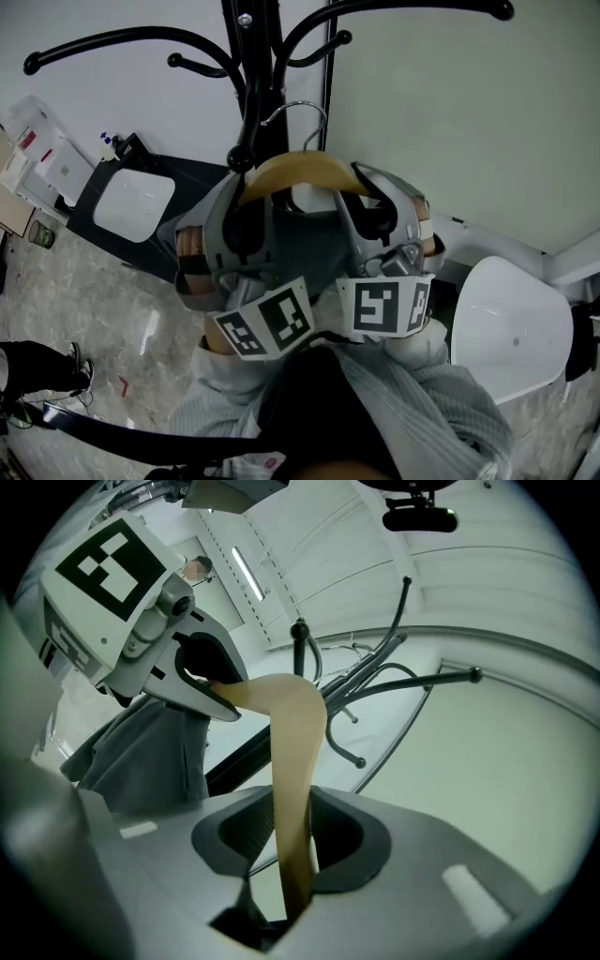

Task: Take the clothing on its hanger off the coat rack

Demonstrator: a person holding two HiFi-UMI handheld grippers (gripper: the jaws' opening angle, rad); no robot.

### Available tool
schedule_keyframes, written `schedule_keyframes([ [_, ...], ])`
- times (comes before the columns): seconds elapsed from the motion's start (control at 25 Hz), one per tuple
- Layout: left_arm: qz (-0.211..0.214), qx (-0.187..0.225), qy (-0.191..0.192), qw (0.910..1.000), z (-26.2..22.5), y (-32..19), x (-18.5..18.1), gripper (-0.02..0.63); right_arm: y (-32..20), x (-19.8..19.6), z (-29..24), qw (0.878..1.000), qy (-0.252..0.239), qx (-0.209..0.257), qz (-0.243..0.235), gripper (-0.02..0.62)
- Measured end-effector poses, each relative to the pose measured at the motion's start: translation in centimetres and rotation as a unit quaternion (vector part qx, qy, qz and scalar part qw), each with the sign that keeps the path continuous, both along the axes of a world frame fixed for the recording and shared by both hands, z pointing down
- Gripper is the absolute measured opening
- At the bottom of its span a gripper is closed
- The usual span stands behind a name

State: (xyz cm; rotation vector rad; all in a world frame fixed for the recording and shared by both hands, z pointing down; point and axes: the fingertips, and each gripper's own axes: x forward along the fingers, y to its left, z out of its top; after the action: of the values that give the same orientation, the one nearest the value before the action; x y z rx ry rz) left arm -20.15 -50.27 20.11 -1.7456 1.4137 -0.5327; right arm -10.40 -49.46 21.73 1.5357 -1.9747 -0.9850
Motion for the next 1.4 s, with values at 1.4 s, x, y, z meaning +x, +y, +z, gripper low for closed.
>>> schedule_keyframes([
  [1.4, 0.293, -0.083, -0.04, 0.9518, 7.8, 7.0, 26.4, 0.118, 12.1, 24.4, 7.0, 0.951, -0.008, -0.059, 0.305, 0.103],
])
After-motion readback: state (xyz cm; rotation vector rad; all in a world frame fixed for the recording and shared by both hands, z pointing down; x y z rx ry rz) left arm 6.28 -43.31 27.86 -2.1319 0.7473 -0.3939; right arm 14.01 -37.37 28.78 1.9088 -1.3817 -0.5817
